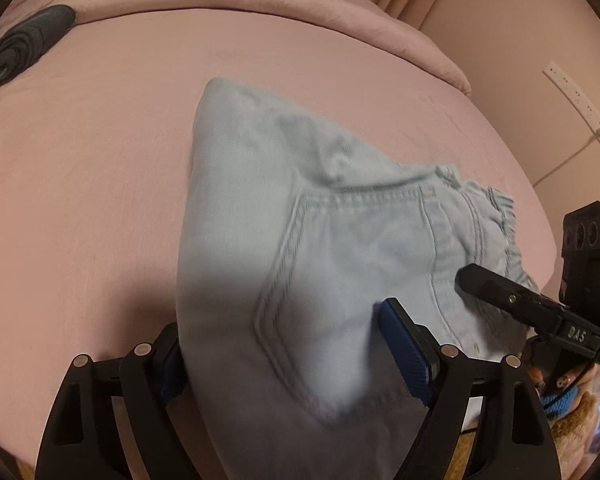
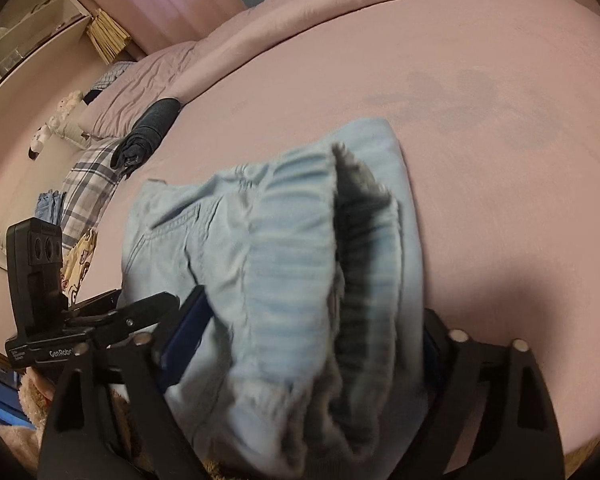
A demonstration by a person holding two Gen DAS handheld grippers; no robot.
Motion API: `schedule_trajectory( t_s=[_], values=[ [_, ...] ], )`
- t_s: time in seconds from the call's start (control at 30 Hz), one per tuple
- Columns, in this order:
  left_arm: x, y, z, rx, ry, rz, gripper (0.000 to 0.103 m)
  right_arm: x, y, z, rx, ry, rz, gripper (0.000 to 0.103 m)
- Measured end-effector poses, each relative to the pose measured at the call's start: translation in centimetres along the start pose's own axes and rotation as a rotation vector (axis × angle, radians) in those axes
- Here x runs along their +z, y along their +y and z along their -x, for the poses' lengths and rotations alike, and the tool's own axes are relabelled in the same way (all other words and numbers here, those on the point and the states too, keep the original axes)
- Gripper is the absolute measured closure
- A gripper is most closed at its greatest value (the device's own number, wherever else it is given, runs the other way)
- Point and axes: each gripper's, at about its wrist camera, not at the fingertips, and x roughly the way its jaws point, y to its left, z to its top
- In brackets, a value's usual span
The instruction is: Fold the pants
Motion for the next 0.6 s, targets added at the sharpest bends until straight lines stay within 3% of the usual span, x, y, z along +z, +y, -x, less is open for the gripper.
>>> schedule_trajectory(
  t_s=[0.2,0.43,0.6],
  values=[
    [-2.2,0.1,1.6,-0.008,-0.026,0.038,0.038,0.0,-0.4,0.1,0.031,0.008,-0.032,0.027],
    [-1.7,-0.3,2.9,-0.029,-0.03,0.11,0.074,-0.2,0.9,0.8,0.043,-0.032,-0.013,0.055],
    [-1.2,-1.0,6.0,-0.055,-0.055,0.094,0.079,1.0,3.5,2.6,0.088,-0.075,0.036,0.059]
  ],
)
